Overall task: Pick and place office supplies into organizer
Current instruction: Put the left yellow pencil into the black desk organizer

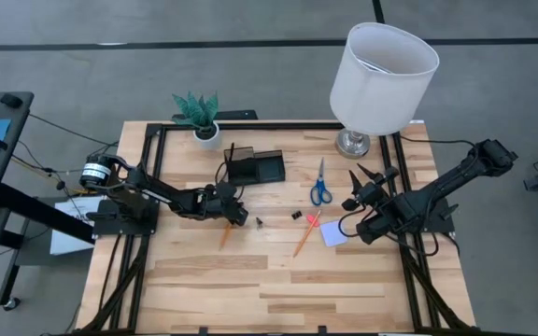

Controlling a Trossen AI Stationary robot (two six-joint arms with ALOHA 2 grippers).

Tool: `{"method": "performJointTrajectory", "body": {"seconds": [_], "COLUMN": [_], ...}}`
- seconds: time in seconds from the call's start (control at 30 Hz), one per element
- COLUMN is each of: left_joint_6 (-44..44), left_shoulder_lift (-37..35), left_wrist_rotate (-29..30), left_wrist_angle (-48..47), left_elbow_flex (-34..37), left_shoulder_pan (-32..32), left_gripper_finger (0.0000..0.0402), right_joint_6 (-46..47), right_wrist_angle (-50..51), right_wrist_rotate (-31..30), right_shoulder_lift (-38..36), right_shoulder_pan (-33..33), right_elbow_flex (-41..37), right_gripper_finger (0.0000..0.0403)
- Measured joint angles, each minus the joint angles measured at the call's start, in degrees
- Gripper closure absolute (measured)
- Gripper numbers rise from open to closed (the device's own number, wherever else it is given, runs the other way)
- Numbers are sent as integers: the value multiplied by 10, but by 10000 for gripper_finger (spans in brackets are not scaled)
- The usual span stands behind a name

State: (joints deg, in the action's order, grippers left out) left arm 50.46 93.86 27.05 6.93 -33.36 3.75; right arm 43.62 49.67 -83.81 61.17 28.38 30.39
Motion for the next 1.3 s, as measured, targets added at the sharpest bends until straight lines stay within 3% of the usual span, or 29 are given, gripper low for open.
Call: {"method": "performJointTrajectory", "body": {"seconds": [0.37, 1.3], "left_joint_6": [-11, -66], "left_shoulder_lift": [0, 0], "left_wrist_rotate": [-24, 2], "left_wrist_angle": [5, 38], "left_elbow_flex": [0, -16], "left_shoulder_pan": [-8, -7], "left_gripper_finger": [389, 392], "right_joint_6": [0, 0], "right_wrist_angle": [0, 0], "right_wrist_rotate": [0, 0], "right_shoulder_lift": [0, 0], "right_shoulder_pan": [0, 0], "right_elbow_flex": [0, 0], "right_gripper_finger": [269, 268]}}
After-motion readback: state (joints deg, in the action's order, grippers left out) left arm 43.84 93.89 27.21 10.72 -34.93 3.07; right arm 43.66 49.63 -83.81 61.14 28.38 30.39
